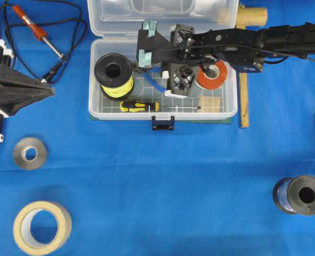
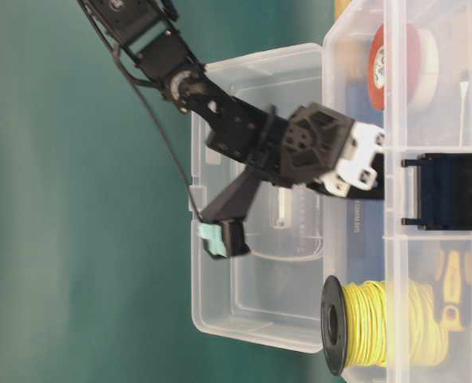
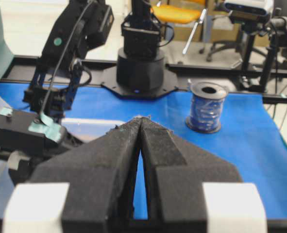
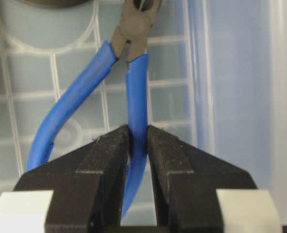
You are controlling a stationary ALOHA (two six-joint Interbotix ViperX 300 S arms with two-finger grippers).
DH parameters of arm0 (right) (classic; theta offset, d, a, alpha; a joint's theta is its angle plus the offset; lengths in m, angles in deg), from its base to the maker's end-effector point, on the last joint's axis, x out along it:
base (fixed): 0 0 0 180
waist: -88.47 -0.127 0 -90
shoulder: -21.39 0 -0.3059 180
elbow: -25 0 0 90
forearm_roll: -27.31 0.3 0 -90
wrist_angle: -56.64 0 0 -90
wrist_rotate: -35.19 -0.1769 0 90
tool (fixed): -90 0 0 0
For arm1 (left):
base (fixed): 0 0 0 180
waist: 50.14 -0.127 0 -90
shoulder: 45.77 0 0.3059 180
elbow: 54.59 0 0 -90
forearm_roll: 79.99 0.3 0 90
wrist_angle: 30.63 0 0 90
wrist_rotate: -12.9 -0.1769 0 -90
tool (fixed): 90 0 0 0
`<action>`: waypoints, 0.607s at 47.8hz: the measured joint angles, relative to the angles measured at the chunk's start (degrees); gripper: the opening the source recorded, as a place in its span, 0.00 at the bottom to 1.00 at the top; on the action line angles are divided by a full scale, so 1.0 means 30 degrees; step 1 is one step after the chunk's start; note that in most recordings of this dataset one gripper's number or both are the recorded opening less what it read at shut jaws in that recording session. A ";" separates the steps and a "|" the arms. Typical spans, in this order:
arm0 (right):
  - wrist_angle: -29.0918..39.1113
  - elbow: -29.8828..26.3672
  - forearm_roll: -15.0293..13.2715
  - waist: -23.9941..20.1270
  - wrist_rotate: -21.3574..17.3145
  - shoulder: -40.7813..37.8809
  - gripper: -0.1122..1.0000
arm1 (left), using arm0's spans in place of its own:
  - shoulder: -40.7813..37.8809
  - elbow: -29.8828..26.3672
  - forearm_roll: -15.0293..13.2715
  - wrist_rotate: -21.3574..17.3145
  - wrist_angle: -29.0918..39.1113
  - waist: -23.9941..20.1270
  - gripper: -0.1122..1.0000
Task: Pick the nipper from the toolbox among several items.
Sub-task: 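Lower the right gripper and close it on the pliers' blue handle, then lift the pliers out of the toolbox and carry them toward the front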
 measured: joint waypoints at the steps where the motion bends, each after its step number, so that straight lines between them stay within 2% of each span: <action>1: 0.0029 0.0059 0.0059 0.0029 -0.0029 0.0234 0.22 | 0.0000 0.0000 0.0000 0.0000 0.0029 0.0000 0.10; 20: 0.0117 0.1992 0.0088 -0.0146 -0.0322 0.6914 0.22 | 0.0000 0.0000 0.0029 0.0000 0.0029 0.0000 0.10; 25: 0.0059 0.2871 0.0234 -0.1172 -0.0498 0.8379 0.22 | 0.0000 0.0000 0.0000 0.0000 0.0029 -0.0029 0.10; 29: -0.0293 0.3604 0.0352 -0.2695 -0.0820 0.9258 0.22 | 0.0029 0.0000 0.0000 0.0000 0.0029 -0.0029 0.10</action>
